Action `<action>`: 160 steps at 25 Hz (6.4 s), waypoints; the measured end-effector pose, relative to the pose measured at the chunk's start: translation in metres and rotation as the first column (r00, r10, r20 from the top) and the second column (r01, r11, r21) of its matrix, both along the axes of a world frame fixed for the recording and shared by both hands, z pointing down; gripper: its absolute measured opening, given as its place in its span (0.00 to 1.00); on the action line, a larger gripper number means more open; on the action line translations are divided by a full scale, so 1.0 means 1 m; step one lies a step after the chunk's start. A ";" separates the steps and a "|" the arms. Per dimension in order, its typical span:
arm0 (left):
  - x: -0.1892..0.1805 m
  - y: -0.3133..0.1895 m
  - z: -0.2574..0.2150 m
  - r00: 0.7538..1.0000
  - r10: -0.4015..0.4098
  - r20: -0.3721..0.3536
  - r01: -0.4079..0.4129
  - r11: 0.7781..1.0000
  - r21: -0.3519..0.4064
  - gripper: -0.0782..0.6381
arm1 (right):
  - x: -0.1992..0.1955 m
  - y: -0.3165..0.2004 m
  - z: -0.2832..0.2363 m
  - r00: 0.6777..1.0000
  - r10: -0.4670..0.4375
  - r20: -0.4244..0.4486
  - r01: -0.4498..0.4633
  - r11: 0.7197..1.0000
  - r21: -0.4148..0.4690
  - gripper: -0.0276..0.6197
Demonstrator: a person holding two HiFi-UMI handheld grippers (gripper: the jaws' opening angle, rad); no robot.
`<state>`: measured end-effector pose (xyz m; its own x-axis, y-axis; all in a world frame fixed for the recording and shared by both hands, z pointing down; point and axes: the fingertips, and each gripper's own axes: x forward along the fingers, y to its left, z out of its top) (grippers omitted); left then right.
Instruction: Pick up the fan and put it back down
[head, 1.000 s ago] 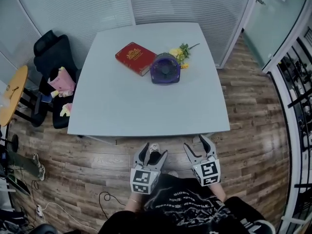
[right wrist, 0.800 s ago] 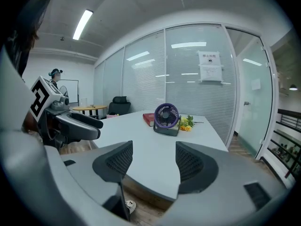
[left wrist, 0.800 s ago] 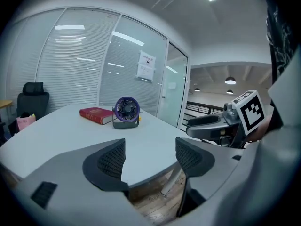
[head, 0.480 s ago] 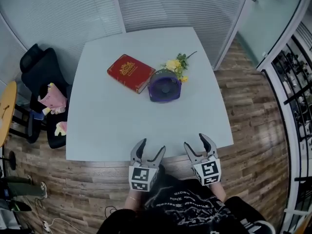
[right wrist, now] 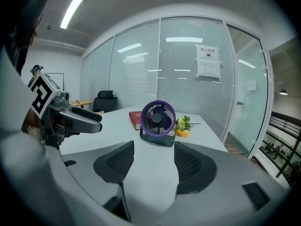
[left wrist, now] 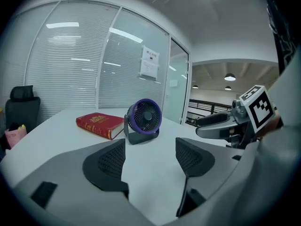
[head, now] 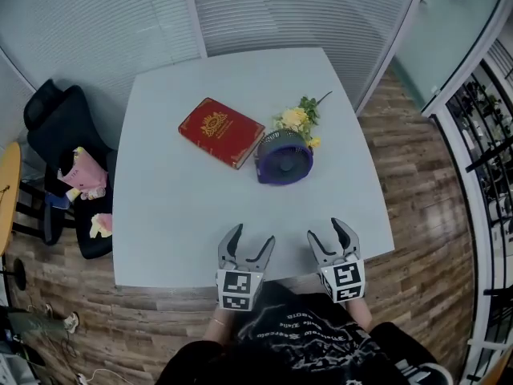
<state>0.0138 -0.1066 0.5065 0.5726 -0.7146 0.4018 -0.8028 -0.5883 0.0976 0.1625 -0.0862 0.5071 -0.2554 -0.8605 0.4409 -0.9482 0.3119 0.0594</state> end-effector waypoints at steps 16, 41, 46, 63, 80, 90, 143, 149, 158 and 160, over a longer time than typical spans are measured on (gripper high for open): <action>-0.007 -0.072 0.021 0.997 -0.047 0.062 0.050 0.997 -0.058 0.61 | 0.011 -0.072 0.012 1.000 0.020 -0.017 -0.021 0.999 -0.040 0.44; 0.012 -0.158 0.079 0.973 -0.159 0.168 0.188 0.967 -0.172 0.61 | 0.042 -0.186 0.074 0.966 -0.211 -0.146 0.183 0.966 -0.183 0.41; 0.014 -0.171 0.085 0.971 -0.175 0.165 0.203 0.963 -0.176 0.61 | 0.040 -0.193 0.088 0.957 -0.247 -0.148 0.215 0.955 -0.207 0.41; 0.029 -0.203 0.108 0.975 -0.201 0.095 0.219 0.942 -0.254 0.60 | 0.030 -0.231 0.107 0.967 -0.256 -0.011 0.250 0.951 -0.182 0.41; 0.036 -0.227 0.120 0.972 -0.227 0.057 0.234 0.933 -0.274 0.43 | 0.032 -0.252 0.122 0.978 -0.205 0.041 0.209 0.959 -0.192 0.32; 0.044 -0.224 0.122 0.978 -0.187 0.094 0.205 0.950 -0.235 0.19 | 0.036 -0.252 0.121 0.983 -0.161 0.087 0.176 0.961 -0.211 0.23; 0.042 -0.058 -0.035 0.963 -0.266 0.034 0.267 0.942 -0.203 0.16 | 0.036 -0.085 -0.029 0.974 -0.121 0.192 0.152 0.976 -0.154 0.21; 0.038 -0.039 -0.036 0.952 -0.301 0.046 0.304 0.931 -0.201 0.16 | 0.031 -0.072 -0.032 0.969 -0.175 0.173 0.201 0.969 -0.146 0.21; 0.038 -0.020 -0.035 0.937 -0.345 0.061 0.350 0.916 -0.194 0.16 | 0.029 -0.062 -0.027 0.957 -0.258 0.134 0.277 0.949 -0.150 0.22; 0.037 -0.017 -0.036 0.931 -0.359 0.064 0.364 0.913 -0.185 0.16 | 0.027 -0.061 -0.028 0.951 -0.279 0.131 0.297 0.944 -0.142 0.22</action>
